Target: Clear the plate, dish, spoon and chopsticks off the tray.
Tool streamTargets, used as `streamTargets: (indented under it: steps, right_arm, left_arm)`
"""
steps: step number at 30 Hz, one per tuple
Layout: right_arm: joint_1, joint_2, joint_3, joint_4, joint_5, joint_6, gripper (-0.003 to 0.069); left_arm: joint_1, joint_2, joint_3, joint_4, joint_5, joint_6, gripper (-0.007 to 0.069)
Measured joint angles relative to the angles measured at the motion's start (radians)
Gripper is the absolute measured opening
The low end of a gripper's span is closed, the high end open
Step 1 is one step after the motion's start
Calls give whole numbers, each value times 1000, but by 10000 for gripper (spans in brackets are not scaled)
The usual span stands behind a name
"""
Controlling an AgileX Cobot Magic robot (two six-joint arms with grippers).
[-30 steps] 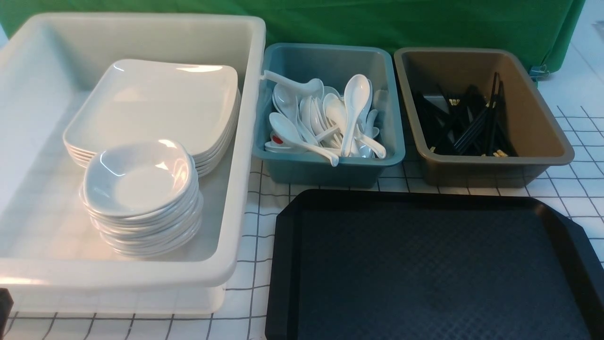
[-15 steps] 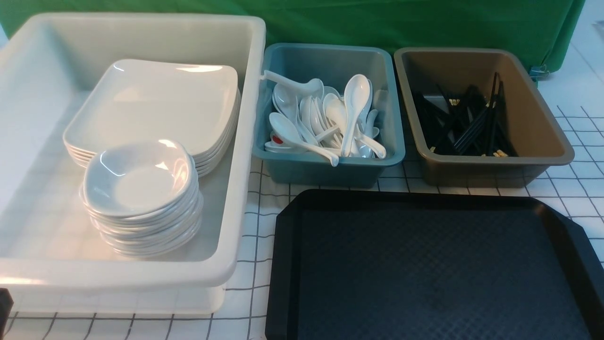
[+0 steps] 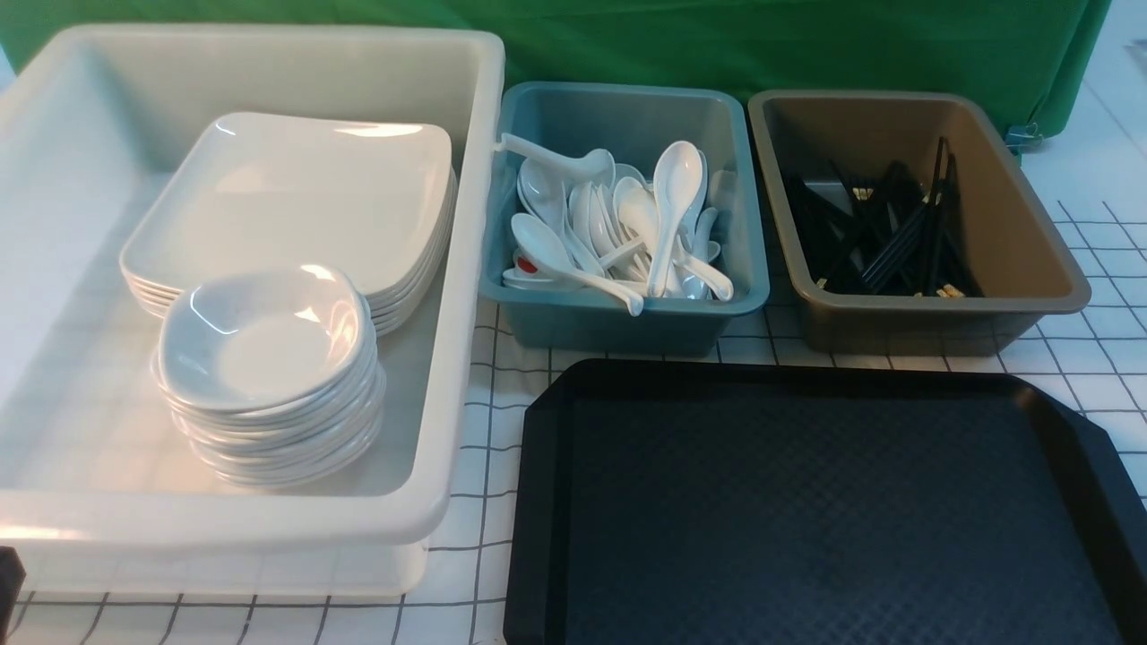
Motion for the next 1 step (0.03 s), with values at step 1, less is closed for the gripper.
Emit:
streamTargets:
  steps: [1]
  right_arm:
    - [0,0,0,0,0,0,242]
  left_arm:
    - [0,0,0,0,0,0,5]
